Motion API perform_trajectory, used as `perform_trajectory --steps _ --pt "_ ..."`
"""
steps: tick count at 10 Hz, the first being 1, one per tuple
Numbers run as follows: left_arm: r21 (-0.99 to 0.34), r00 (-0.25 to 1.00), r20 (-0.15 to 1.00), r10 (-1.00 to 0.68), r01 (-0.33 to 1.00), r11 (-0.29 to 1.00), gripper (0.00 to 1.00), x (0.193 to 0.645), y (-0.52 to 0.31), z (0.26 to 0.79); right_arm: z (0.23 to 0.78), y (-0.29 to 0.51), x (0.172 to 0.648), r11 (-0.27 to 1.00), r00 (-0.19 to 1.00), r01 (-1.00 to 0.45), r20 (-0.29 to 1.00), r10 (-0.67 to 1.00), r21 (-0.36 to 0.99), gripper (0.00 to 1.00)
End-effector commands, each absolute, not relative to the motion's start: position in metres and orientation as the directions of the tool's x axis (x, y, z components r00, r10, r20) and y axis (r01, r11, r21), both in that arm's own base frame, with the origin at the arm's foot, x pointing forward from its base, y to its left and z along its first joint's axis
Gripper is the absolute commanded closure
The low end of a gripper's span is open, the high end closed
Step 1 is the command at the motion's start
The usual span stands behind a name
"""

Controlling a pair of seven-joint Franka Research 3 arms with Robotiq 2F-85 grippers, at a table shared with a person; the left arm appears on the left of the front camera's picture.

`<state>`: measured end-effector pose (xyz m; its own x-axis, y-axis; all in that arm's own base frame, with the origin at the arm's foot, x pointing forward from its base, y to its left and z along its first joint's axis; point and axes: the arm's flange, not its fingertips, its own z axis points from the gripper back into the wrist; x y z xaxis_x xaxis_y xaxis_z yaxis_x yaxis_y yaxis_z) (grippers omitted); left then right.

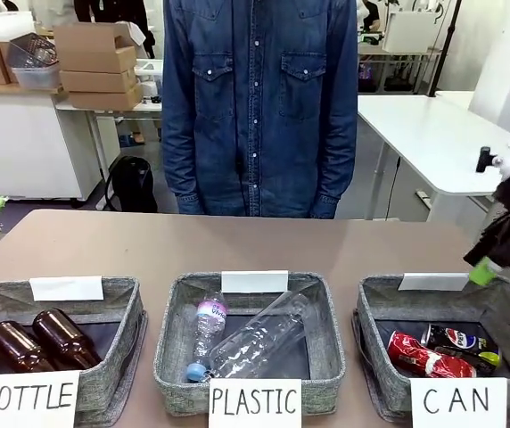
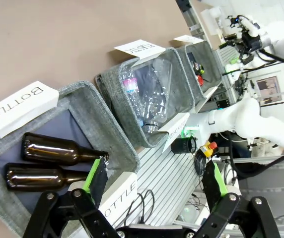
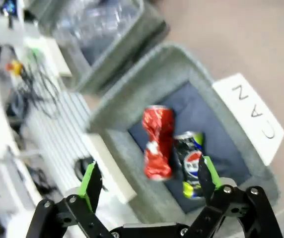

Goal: Sort the can waste into the basket.
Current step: Pick up the can waste from the table and place it in the right Fabric basket.

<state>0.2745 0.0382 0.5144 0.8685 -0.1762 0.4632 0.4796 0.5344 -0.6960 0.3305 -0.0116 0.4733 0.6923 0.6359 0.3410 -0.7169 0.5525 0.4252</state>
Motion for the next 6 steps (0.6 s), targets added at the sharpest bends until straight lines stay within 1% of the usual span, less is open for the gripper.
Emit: perform_trajectory --steps 1,2,3,4,5,6 --pt "-0.701 0.873 0.456 -0.172 0.471 0.535 0.0 0.272 0.038 0.513 0.502 -0.011 0.344 0.54 0.929 -0.263 0.36 -0.08 0.8 0.0" --pt "-0.701 0.873 0.456 -0.172 0.471 0.535 0.0 0.272 0.038 0.513 0.508 -0.021 0.355 0.445 0.931 -0.164 0.287 -0.224 0.881 0.0" --pt "-0.701 0.873 0.456 -0.172 0.471 0.535 0.0 0.272 0.038 0.513 0.511 -0.03 0.362 0.389 0.927 -0.112 0.237 -0.29 0.915 0.0" --pt "-0.701 0.873 0.456 -0.172 0.471 0.535 0.0 0.272 0.038 0.513 0.51 -0.033 0.365 0.392 0.916 -0.078 0.221 -0.335 0.917 0.0" --pt "-0.701 0.873 0.456 -0.172 0.471 0.535 0.0 0.272 0.038 0.513 0.507 -0.025 0.353 0.586 0.918 -0.397 0.3 0.26 0.706 0.0" --pt "-0.701 0.873 0.456 -0.172 0.471 0.535 0.0 0.272 0.038 0.513 0.507 -0.025 0.353 0.586 0.918 -0.397 0.3 0.26 0.706 0.0"
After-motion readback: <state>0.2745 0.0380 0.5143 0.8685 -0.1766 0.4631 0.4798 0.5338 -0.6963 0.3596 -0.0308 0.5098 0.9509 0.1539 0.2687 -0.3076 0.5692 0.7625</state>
